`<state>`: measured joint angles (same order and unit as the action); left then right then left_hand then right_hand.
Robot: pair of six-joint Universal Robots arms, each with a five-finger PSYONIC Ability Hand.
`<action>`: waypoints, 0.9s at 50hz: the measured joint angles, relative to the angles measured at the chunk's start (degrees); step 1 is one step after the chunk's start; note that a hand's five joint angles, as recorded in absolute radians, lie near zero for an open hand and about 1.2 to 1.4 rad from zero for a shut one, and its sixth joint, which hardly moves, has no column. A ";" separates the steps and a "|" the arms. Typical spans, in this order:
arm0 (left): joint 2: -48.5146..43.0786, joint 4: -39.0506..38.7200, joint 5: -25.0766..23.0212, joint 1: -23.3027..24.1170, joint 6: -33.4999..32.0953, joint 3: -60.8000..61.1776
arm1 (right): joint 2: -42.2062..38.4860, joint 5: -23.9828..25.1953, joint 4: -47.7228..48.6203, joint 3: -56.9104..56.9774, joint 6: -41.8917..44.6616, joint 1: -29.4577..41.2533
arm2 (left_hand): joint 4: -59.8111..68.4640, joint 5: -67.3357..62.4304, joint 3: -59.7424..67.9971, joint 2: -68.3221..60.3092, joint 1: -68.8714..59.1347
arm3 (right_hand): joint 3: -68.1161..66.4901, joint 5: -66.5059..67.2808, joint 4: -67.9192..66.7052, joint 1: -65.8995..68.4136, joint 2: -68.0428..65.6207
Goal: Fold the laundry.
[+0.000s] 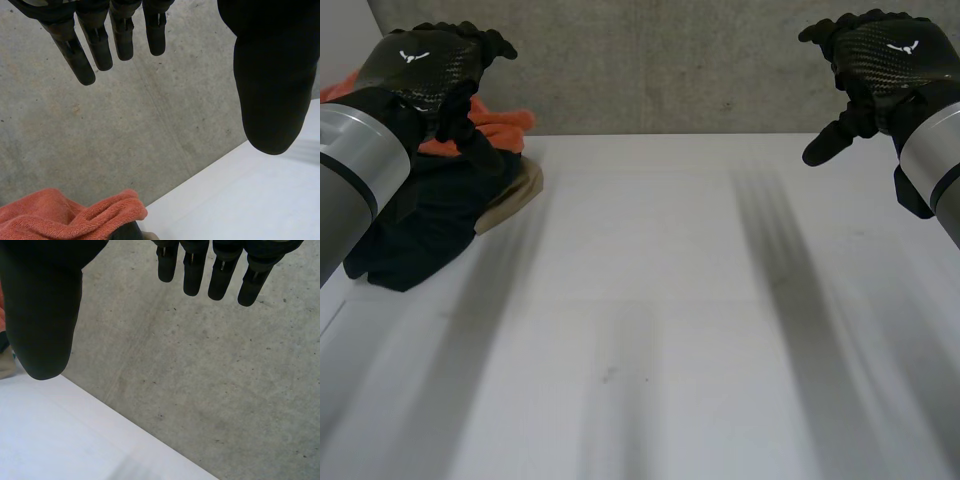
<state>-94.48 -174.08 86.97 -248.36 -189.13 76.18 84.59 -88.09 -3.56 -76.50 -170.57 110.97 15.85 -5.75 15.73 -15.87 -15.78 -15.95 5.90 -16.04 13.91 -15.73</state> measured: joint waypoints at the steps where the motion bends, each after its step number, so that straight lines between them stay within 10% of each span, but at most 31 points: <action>1: 0.00 -0.08 0.06 0.03 0.09 0.01 | -0.01 0.03 0.01 -0.01 -0.02 0.03 | 0.00 0.00 0.00 0.00 0.00 | 1.25 -1.19 1.24 -0.63 1.15; 15: -4.71 -7.04 0.13 -4.89 -0.12 -3.53 | -0.48 0.40 0.08 -0.10 0.06 -0.05 | -4.35 3.05 -3.74 3.94 4.17 | 4.06 -3.30 4.02 -0.84 3.76; 36: -49.00 -27.65 0.26 -20.98 -18.32 -34.01 | -5.43 0.49 0.23 -0.42 0.31 0.03 | -3.10 2.11 -2.68 2.70 2.71 | 4.06 -3.30 4.02 -0.84 3.76; 40: -54.04 -30.90 0.38 -21.77 -20.35 -37.40 | -6.00 0.48 0.18 -0.41 0.41 0.03 | 37.29 -34.93 36.92 -37.18 -40.53 | 4.06 -3.30 4.02 -0.84 3.76; 45: -52.99 -33.06 0.65 -20.49 -19.22 -37.53 | -6.36 0.46 0.18 -0.37 0.53 0.03 | 51.82 -45.82 50.34 -51.30 -45.53 | 4.06 -3.30 4.02 -0.84 3.76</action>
<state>-147.47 -207.15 87.62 -268.85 -208.35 38.66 78.23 -87.63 -3.38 -76.87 -170.03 111.01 67.67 -51.56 66.08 -67.17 -61.31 -11.89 2.60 -12.01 13.06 -11.98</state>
